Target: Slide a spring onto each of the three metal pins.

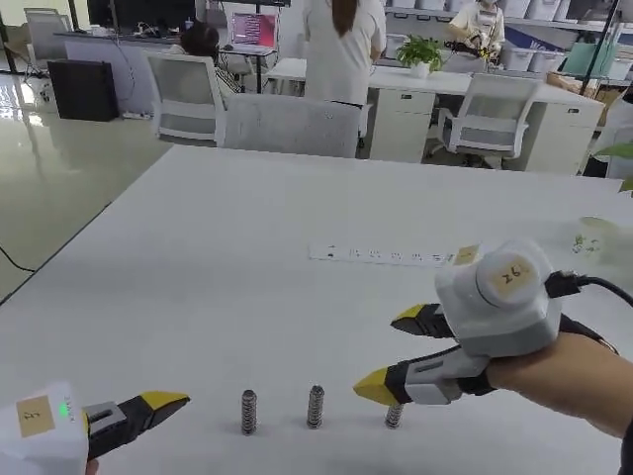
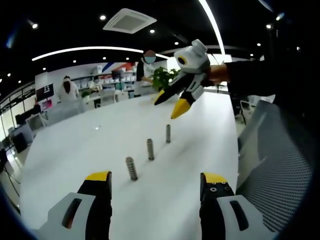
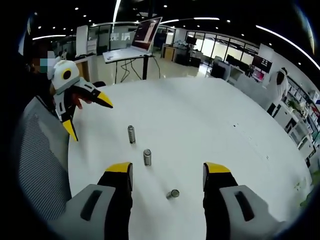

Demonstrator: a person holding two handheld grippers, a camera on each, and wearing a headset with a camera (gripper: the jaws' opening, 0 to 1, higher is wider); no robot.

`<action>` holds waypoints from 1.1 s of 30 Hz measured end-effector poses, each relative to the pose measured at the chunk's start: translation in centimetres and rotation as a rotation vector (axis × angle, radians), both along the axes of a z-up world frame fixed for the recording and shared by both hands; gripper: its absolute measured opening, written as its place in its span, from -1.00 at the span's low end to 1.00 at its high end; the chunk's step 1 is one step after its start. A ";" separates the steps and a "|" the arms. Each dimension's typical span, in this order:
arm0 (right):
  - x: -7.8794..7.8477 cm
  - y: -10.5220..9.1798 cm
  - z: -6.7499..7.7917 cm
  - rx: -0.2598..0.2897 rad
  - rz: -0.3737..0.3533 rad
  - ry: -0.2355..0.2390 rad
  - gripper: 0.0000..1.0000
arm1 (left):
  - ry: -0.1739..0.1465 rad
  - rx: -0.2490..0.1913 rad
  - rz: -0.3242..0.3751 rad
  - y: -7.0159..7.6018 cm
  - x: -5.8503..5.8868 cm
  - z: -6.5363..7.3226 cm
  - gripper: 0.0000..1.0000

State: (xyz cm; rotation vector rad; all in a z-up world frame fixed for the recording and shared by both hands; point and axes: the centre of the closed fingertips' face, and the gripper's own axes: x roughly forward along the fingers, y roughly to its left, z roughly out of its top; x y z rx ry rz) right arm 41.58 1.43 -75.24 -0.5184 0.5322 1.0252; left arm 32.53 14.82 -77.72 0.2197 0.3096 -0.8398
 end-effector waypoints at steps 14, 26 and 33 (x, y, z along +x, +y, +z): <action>-1.7 -2.8 -1.9 0.036 -0.031 0.035 0.23 | 0.009 -0.002 0.000 -0.4 -0.1 -0.2 0.37; -3.1 -3.5 -3.4 0.085 -0.051 0.065 0.29 | 0.021 -0.018 0.013 -0.4 -0.1 -0.3 0.39; -3.8 -3.5 -3.6 0.126 -0.060 0.061 0.31 | 0.030 -0.043 0.034 -0.3 0.0 -0.4 0.41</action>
